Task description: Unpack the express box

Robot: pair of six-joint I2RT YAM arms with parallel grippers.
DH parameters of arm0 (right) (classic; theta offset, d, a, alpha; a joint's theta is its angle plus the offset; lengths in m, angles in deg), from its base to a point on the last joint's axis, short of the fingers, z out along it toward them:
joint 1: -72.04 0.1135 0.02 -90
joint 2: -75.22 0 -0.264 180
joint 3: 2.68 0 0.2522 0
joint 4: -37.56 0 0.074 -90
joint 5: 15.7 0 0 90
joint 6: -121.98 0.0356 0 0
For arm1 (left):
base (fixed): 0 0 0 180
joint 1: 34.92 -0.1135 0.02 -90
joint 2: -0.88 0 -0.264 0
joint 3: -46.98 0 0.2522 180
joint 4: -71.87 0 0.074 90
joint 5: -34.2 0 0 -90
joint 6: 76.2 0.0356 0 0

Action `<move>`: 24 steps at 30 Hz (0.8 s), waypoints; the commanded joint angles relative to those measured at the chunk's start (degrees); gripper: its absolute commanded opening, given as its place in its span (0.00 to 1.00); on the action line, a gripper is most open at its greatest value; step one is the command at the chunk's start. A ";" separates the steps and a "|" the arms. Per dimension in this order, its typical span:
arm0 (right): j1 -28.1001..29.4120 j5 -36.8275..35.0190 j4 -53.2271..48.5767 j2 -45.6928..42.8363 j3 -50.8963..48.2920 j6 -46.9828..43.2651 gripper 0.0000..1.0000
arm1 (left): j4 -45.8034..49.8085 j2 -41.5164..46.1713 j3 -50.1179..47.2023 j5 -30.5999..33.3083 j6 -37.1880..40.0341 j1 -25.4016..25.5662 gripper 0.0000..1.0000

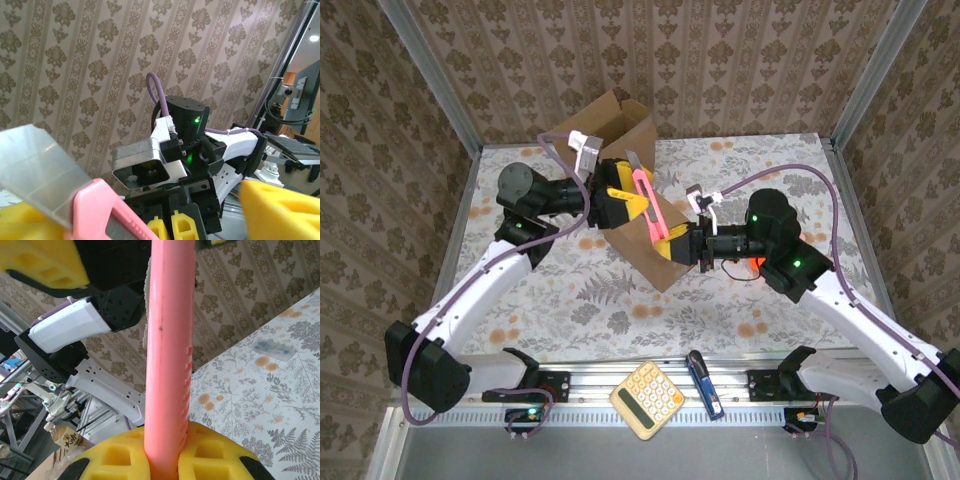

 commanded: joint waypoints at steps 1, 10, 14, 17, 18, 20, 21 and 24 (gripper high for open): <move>-0.22 2.28 4.37 0.26 2.35 0.01 0.00 | -6.95 -0.87 0.91 -1.67 -4.51 0.33 0.67; -0.22 1.25 5.21 -0.06 2.08 0.02 0.00 | -9.11 -1.93 0.90 -1.36 -5.99 0.52 0.55; -0.22 1.14 5.13 0.00 2.06 -0.09 0.00 | -10.62 -2.55 1.03 -1.36 -7.30 0.60 0.35; -0.23 0.94 5.12 0.09 1.84 -0.07 0.00 | -10.87 -2.81 1.04 -1.23 -7.52 0.60 0.12; -0.25 0.86 5.18 0.11 1.85 -0.04 0.00 | -10.83 -2.83 1.09 -1.06 -7.54 0.53 0.05; -0.22 0.77 5.21 0.11 1.83 0.03 0.00 | -10.64 -2.83 1.03 -0.77 -7.54 0.52 0.00; -0.26 0.61 5.21 0.11 1.83 0.04 0.00 | -10.55 -2.88 1.03 -0.45 -7.54 0.51 0.00; -0.31 -0.53 5.58 -0.23 1.92 0.23 0.00 | -9.81 -2.83 0.87 0.92 -7.54 0.54 0.00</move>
